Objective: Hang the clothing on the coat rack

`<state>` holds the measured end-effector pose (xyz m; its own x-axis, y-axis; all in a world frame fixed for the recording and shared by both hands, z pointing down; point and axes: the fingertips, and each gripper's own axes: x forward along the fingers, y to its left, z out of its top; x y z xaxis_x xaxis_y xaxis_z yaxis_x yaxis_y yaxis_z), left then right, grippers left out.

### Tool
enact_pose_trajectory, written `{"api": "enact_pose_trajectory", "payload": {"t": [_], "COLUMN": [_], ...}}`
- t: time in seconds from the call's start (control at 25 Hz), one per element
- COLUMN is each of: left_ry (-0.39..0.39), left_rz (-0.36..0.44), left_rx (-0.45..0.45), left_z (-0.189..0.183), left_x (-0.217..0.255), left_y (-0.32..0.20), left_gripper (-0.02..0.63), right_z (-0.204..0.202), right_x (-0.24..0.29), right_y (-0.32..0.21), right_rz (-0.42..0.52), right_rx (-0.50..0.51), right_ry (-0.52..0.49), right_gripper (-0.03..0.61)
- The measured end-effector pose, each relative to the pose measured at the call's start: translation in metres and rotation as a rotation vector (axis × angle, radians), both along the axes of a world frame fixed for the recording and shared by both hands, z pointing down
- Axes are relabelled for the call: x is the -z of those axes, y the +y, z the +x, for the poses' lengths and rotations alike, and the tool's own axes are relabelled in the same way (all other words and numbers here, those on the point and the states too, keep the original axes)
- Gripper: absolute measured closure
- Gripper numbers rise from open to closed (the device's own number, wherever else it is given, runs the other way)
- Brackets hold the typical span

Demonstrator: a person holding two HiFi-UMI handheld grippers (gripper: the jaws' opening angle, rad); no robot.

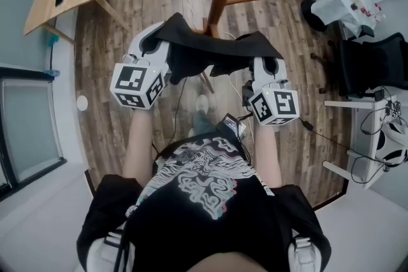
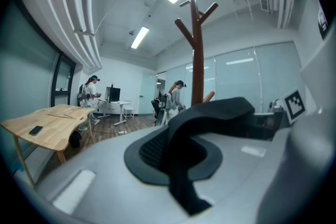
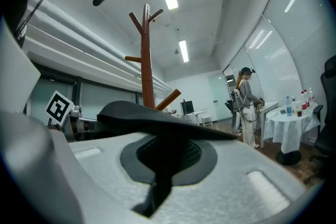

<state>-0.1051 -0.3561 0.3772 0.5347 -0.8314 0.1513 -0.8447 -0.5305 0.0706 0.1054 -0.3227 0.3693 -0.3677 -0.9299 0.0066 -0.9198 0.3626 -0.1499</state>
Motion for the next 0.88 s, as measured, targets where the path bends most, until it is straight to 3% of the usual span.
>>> {"api": "enact_pose_trajectory", "payload": {"t": [0.88], "left_ry": [-0.012], "left_rz": [0.001], "left_rx": [0.027], "left_z": [0.009], "left_x": [0.007], "left_y": [-0.048], "left_gripper": [0.604], "right_z": [0.007], "right_x": [0.001], "right_y": [-0.051], "right_rz": [-0.001], "right_rx": [0.015], "right_ry": [-0.012], "right_gripper": [0.577]}}
